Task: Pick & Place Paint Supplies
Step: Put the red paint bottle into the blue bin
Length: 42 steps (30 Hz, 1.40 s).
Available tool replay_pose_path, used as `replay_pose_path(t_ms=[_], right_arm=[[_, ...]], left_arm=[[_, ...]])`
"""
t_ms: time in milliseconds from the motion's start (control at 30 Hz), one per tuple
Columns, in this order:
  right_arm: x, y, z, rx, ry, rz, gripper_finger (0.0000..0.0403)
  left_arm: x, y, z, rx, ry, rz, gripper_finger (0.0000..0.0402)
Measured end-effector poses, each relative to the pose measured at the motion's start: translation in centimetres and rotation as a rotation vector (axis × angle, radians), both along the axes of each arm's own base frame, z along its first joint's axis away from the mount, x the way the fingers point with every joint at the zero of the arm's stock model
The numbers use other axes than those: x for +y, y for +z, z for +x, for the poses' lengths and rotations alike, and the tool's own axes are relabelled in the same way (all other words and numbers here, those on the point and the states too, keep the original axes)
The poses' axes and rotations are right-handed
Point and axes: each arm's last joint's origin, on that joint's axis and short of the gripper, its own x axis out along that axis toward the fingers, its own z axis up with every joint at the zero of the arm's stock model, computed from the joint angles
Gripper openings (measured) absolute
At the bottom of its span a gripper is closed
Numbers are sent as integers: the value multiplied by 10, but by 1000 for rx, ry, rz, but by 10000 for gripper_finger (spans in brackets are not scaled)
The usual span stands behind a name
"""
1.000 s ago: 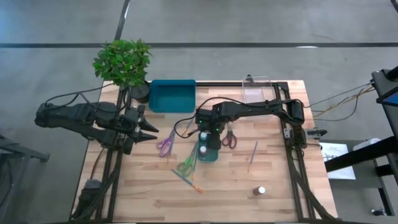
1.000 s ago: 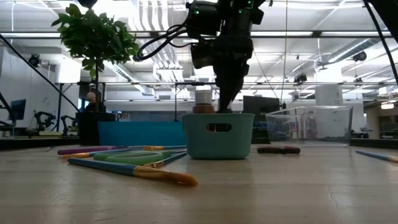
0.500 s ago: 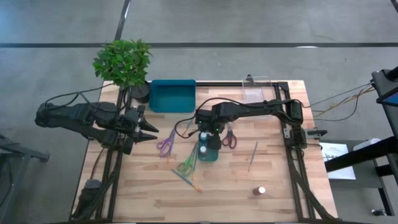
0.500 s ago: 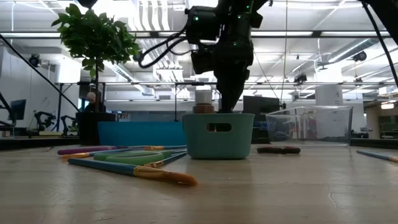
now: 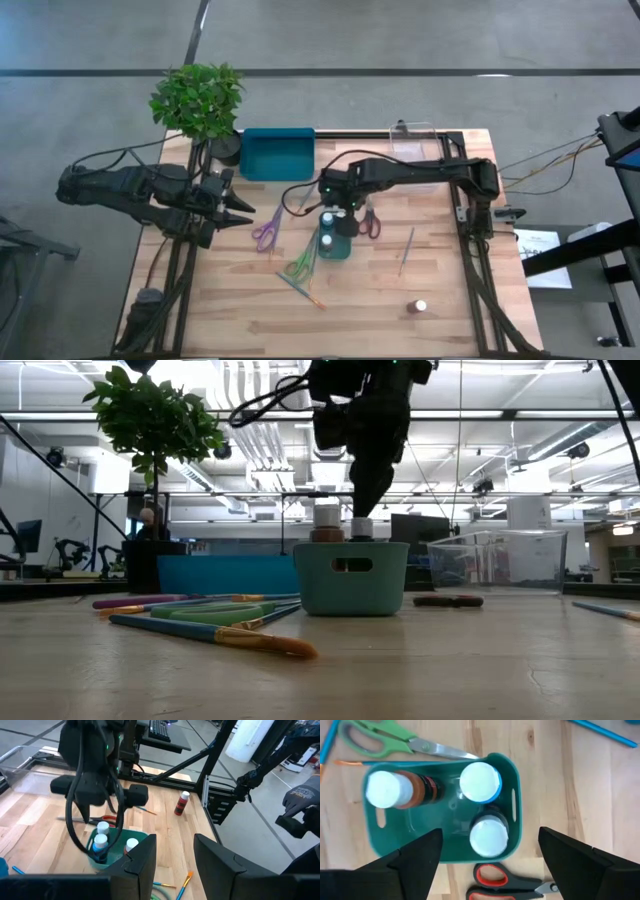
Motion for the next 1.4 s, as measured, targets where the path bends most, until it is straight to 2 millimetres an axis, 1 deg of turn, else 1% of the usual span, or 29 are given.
replay_pose_path(t_ms=[100,200,467,633,767,967,1133,1400], right_arm=[[1,12,-7,-18,-20,16,329],[7,28,-15,-50,-23,53,329],[32,66,-43,-99,-49,68,329],[55,81,-60,-96,-73,77,329],[74,87,-71,-76,-97,80,329],[103,91,-84,-45,-137,84,329],[120,94,-97,-13,-210,85,329],[142,95,-118,78,-260,87,329]], left_arm=[[0,0,0,0,0,0,141],[0,0,0,0,0,1,141],[0,0,0,-4,0,2,141],[0,1,0,-8,-7,-1,141],[0,1,0,-9,-7,-2,141],[0,2,1,-18,-7,-3,141],[0,2,1,-18,-8,-2,141],[0,2,1,-19,-10,5,141]])
